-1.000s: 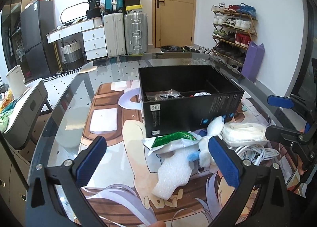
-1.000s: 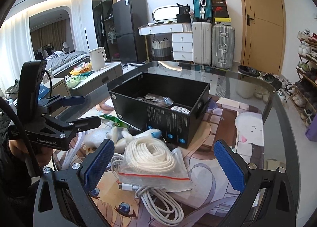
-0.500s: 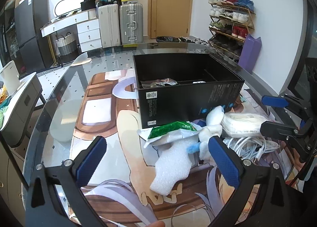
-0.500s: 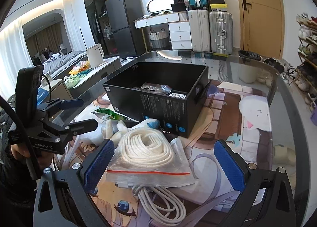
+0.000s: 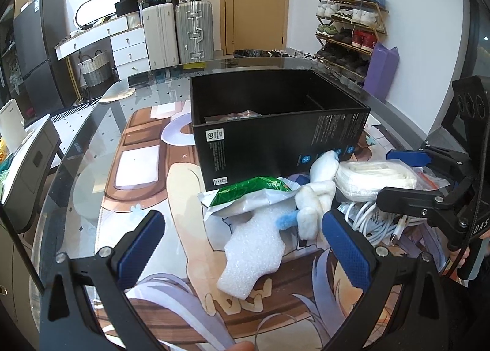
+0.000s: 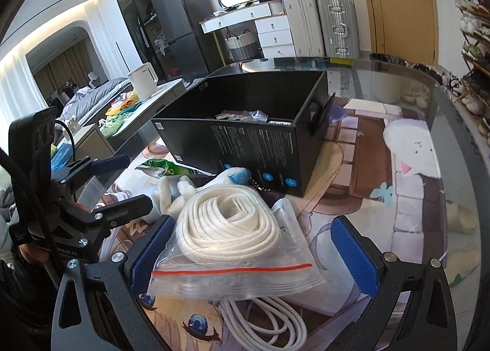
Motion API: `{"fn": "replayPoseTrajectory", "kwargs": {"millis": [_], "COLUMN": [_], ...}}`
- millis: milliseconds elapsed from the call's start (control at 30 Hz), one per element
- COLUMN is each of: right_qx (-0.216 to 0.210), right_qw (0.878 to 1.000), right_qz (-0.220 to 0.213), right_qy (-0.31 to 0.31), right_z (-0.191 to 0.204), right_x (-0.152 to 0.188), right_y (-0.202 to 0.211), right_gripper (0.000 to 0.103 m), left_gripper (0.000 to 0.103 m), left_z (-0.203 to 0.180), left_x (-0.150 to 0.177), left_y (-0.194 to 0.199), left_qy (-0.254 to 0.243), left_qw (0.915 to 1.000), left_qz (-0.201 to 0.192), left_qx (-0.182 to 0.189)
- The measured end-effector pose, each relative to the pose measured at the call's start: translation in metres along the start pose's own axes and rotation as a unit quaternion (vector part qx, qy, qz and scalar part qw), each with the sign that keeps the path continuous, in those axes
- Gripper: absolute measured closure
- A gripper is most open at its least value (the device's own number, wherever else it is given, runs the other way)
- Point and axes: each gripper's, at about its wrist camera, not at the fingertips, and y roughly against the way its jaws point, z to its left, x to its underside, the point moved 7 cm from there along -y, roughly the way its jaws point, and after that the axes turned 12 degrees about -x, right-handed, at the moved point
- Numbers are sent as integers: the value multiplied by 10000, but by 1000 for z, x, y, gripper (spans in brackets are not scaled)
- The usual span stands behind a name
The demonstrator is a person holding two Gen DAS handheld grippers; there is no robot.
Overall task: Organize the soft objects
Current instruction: 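Close the right gripper on the ziplock bag of white rope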
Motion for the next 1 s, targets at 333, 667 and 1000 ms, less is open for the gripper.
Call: {"fn": "replayPoseTrajectory", "kwargs": {"millis": [333,667,1000], "right_qx": [-163,-414,-468], "right_qw": [9998,9991,9985], "right_qz": [-8,-51,-131], "right_qy": [-130,-74,237], "right_z": [5,12,23], "right_x": [0,-1,-3], "right_y": [-7,-7,3], "right_gripper": [1,18,42], "left_gripper": [0,0,0], "left_z": [-5,-5,-5], "left_x": [1,4,5], "left_y": [-5,-8,-8], "left_qy": [-72,-84,-83], "left_qw": [9999,9998,9998], "left_qz": [91,182,188], "left_qx": [14,48,61]}}
